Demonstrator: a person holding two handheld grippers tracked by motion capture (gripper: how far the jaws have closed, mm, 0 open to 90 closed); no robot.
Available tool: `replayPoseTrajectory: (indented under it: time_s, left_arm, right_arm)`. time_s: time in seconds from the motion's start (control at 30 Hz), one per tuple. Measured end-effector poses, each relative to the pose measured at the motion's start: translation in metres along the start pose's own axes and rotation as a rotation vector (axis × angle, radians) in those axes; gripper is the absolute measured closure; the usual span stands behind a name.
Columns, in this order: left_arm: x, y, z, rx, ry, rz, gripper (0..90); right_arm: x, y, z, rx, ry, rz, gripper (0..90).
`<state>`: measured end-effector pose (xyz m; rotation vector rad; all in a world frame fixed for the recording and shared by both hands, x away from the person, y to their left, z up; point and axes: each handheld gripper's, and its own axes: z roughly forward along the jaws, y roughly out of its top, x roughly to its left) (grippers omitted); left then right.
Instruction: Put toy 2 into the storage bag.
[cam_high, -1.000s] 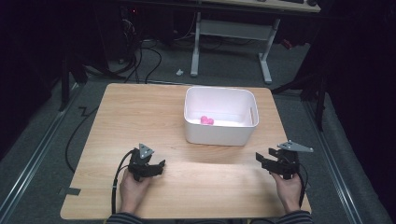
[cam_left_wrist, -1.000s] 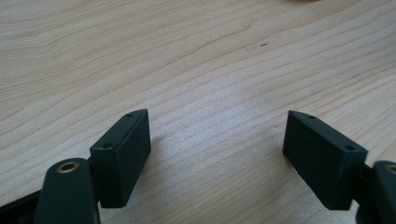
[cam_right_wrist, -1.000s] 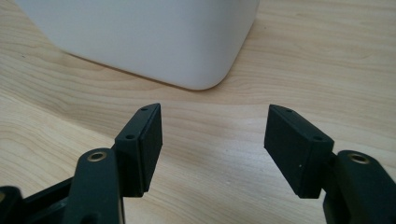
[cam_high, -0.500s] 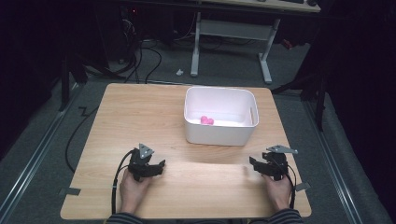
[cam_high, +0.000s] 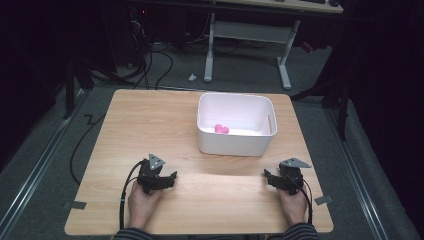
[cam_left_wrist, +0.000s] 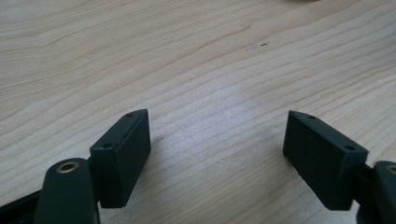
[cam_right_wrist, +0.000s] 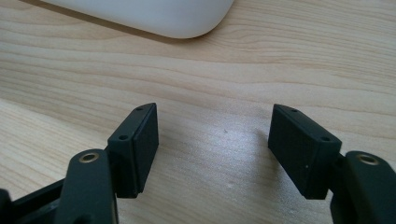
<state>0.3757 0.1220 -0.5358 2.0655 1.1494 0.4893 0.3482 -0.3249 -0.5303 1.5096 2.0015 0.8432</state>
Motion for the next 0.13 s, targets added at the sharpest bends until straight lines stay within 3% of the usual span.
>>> replayPoseTrajectory:
  time_s: [0.13]
  left_arm:
    - [-0.0001, -0.0001, 0.0, -0.001, 0.0, -0.002, 23.3]
  right_arm:
    - [0.0003, 0.0007, 0.0008, 0.005, -0.001, 0.003, 30.5]
